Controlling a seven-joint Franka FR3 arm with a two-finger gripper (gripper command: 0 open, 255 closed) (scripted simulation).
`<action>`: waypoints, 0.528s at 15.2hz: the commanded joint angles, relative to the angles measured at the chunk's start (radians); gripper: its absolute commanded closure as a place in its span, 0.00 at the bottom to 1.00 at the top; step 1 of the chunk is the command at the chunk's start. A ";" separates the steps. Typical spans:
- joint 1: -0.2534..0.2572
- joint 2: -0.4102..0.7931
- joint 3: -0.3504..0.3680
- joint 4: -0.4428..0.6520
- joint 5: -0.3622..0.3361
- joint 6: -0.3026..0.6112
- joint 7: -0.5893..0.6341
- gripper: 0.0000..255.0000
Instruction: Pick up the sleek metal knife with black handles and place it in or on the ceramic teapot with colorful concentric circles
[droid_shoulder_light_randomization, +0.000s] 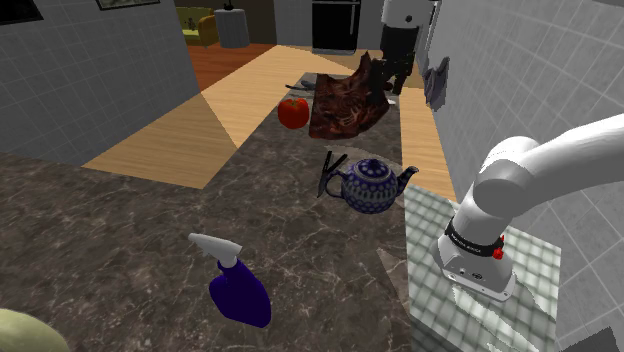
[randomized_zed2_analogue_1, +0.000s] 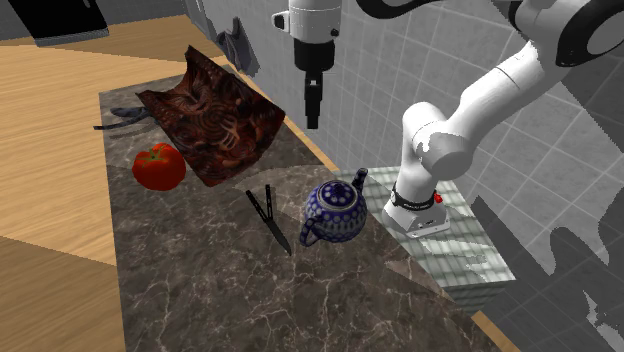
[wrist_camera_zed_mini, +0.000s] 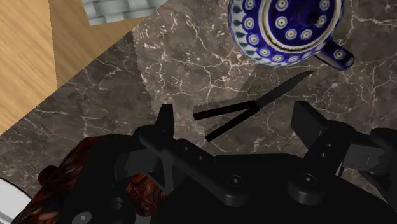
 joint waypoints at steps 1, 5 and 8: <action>0.000 0.000 0.000 0.000 0.000 0.000 0.000 0.00; -0.040 0.054 0.091 -0.069 0.047 0.117 0.211 0.00; -0.072 0.117 0.159 -0.101 0.077 0.207 0.368 0.00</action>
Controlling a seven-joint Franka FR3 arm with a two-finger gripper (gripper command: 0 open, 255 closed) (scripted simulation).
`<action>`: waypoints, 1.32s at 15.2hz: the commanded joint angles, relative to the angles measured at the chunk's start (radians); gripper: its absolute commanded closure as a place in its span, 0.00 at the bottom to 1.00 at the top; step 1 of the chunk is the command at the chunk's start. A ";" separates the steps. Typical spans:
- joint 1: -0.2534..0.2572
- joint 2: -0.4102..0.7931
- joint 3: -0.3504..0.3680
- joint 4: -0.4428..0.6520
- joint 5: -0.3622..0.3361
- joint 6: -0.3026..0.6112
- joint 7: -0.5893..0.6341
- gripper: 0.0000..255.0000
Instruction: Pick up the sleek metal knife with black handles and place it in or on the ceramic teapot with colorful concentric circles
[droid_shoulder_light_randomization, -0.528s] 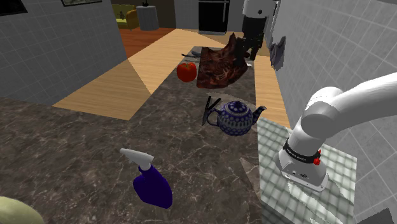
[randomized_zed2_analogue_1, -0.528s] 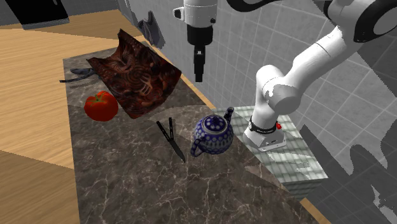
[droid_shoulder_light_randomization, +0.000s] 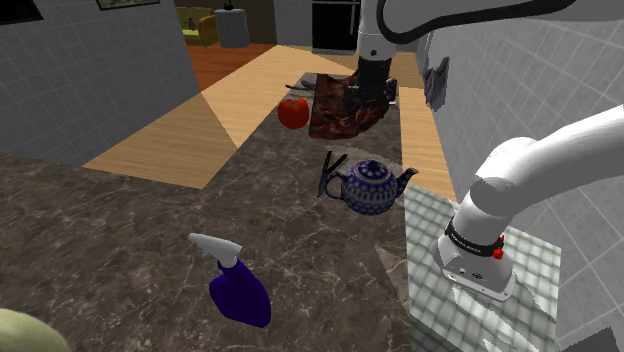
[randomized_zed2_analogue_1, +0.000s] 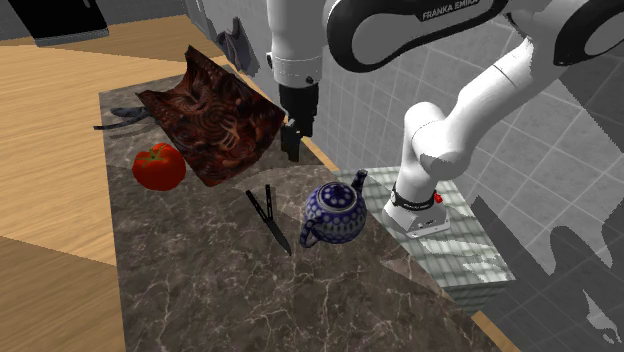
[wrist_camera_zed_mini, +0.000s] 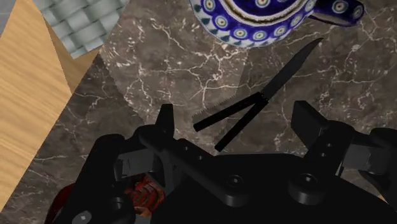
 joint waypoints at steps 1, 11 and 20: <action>-0.020 0.049 0.049 -0.022 0.021 0.069 0.115 0.00; -0.149 0.392 0.242 -0.006 0.011 0.368 0.654 0.00; -0.180 0.536 0.279 -0.026 -0.042 0.517 0.801 0.00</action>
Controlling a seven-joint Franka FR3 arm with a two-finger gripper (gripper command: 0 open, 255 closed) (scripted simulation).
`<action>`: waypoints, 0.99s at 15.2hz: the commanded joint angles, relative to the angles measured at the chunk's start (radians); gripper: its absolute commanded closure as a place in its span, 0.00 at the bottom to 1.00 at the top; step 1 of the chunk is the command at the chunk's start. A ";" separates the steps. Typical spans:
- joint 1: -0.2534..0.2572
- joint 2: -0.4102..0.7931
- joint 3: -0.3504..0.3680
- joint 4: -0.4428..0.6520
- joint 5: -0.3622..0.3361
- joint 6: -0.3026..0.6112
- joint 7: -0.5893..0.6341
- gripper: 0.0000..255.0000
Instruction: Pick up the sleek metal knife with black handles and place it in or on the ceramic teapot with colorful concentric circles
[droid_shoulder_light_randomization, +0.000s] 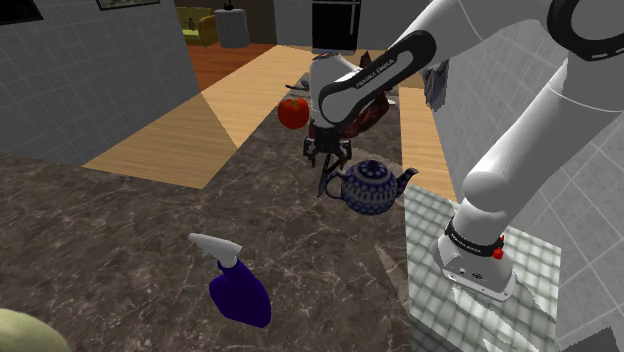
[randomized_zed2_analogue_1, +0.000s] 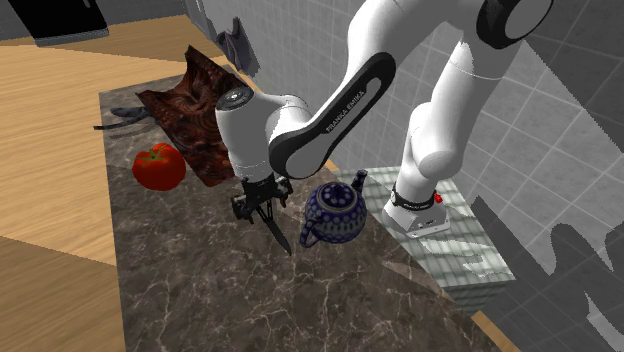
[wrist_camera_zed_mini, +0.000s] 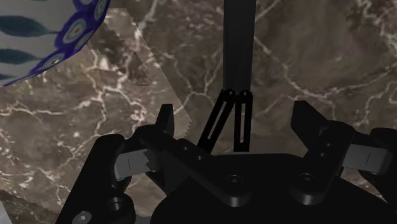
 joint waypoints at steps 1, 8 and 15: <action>-0.002 0.022 0.003 -0.017 -0.010 0.037 0.008 0.00; -0.002 0.021 0.003 -0.016 -0.010 0.037 0.008 0.00; -0.003 0.021 0.001 -0.015 -0.010 0.035 0.005 1.00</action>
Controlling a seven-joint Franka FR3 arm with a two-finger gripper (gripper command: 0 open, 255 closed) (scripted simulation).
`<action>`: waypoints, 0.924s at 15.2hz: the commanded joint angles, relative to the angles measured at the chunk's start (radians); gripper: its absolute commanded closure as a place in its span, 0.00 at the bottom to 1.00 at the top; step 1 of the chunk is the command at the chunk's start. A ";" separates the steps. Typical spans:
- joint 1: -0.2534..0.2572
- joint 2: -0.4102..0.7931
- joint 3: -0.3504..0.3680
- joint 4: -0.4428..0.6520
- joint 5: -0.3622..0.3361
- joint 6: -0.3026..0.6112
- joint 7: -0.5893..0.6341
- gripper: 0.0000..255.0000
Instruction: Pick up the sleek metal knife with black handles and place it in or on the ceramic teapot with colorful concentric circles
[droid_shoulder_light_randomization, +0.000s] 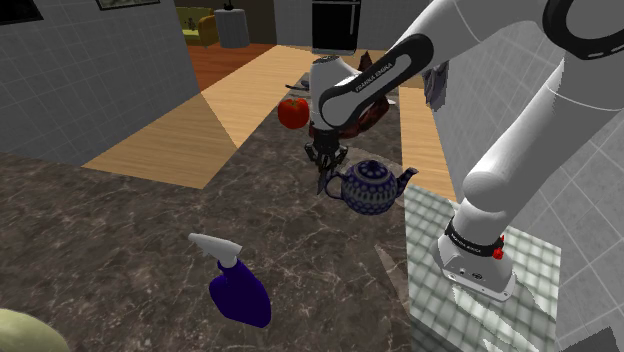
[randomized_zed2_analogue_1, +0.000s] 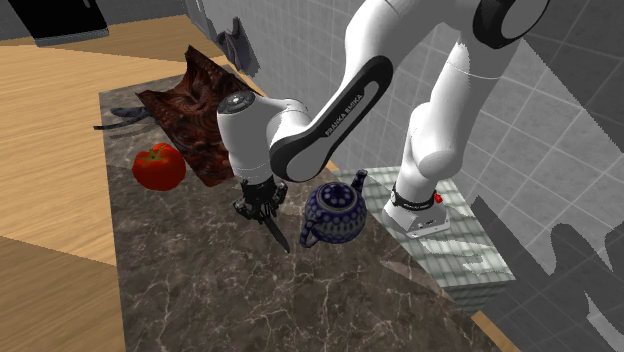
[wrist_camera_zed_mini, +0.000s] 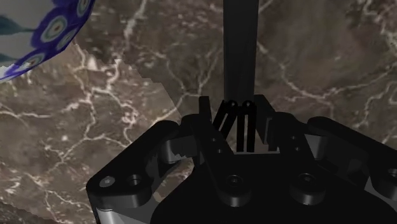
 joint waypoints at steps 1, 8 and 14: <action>-0.001 0.005 -0.001 -0.007 -0.001 -0.006 0.000 1.00; 0.003 -0.035 -0.006 0.015 0.017 -0.065 -0.012 1.00; 0.006 -0.087 -0.016 0.055 0.036 -0.153 -0.029 1.00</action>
